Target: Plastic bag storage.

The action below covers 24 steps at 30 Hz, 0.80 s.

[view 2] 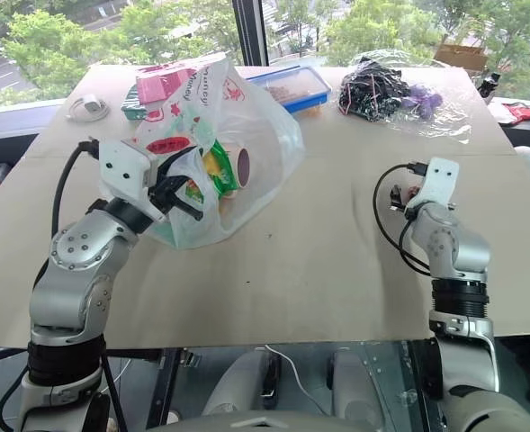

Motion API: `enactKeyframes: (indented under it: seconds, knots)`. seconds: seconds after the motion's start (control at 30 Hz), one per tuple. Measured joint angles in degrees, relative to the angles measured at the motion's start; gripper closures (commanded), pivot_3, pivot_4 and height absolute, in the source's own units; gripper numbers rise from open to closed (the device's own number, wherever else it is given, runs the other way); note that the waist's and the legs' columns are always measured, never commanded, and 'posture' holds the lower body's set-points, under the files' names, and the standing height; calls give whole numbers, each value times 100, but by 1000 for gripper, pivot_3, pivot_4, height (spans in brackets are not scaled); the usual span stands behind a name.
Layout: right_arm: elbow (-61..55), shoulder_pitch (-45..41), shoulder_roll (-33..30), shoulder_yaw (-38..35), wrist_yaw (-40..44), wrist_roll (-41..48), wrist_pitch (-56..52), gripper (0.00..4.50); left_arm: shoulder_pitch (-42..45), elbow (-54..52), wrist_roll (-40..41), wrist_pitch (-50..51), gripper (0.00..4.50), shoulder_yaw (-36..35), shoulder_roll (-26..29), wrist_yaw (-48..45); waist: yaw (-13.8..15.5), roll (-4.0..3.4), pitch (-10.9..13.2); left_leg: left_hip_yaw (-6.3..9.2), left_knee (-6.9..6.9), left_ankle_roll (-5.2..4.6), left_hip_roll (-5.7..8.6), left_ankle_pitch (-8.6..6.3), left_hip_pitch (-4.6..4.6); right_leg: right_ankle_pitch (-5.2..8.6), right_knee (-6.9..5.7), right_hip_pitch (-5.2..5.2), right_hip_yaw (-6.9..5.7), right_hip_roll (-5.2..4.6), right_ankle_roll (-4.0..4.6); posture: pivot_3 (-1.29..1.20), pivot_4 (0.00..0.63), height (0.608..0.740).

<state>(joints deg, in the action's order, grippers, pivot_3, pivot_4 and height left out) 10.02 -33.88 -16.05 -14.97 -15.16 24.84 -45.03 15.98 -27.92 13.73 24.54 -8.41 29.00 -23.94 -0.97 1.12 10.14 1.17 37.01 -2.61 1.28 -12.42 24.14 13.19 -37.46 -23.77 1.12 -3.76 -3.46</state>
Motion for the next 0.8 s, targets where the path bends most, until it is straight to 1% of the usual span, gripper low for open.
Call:
enactKeyframes:
  seconds: [0.03,0.13,0.23,0.3,0.33,0.37,0.43,0.53,0.57,0.6,0.67,0.73,0.8]
  knots:
    - [204,-92,14,-89,34,-43,143,20,1,0,-7,0,4500,0,0,0,3,0,0,1,5,0,0,0,0,0,0,4,-1,0,0,0,150,740]
    - [487,-150,14,-176,124,-182,439,751,1,0,-17,0,4500,0,1,1,24,1,0,10,7,0,2,0,0,0,1,8,-7,0,0,0,150,740]
    - [650,-148,0,-199,206,-340,643,2167,1,0,-28,0,4500,0,1,3,13,0,0,10,7,0,1,0,-1,0,-1,8,-6,1,0,0,150,740]
    - [688,-136,-54,-187,273,-439,667,3205,1,0,-54,0,4500,0,1,7,10,0,0,9,7,0,1,0,-3,0,-5,7,-5,2,0,0,150,740]
    - [667,-97,-118,-117,388,-512,662,3619,2,0,-63,0,4500,1,0,11,8,0,0,8,7,0,0,0,-4,0,-5,7,-4,3,0,0,150,740]
    - [637,-54,-172,-37,485,-577,653,3751,2,0,-66,-1,4500,1,0,18,6,0,0,9,7,0,0,0,-4,1,-5,7,-4,4,1,0,150,740]
    - [378,135,-295,220,718,-710,606,3751,3,0,-71,-2,4500,2,-1,30,7,-1,0,9,6,0,-1,0,-4,1,-5,6,-5,4,1,0,150,740]
    - [-426,564,-520,610,1355,-718,479,3751,22,3,-79,-5,4500,7,-4,42,12,-2,1,10,6,0,-1,0,-2,1,-5,6,-5,3,0,0,150,740]
    - [-926,785,-648,739,1722,-568,394,3751,30,9,-82,-6,4500,2,-4,45,15,-3,2,11,6,-1,-1,0,0,1,-4,6,-5,3,0,0,150,740]
    - [-1319,929,-734,819,2008,-406,308,3751,35,12,-87,-8,4500,-4,-2,45,15,-3,2,13,6,-1,-2,0,0,1,-4,6,-6,4,0,0,150,740]
    - [-2824,1231,-1008,1007,2939,591,-256,3751,55,20,-95,-10,4500,-5,0,43,-3,-6,4,15,7,-1,-9,-1,1,1,-2,6,-8,5,-1,0,150,740]
    - [-3761,1072,-1042,1199,3455,1388,-683,3751,64,21,-91,-9,4500,2,-1,30,-30,-5,4,15,9,-1,-19,-1,-7,2,-3,9,-10,12,-1,0,150,740]
    - [-4052,652,-927,1516,3644,1675,-894,3751,67,15,-32,-4,4500,0,1,-20,-23,-3,3,17,13,-1,-22,-1,-24,4,-3,27,-15,16,1,0,150,740]
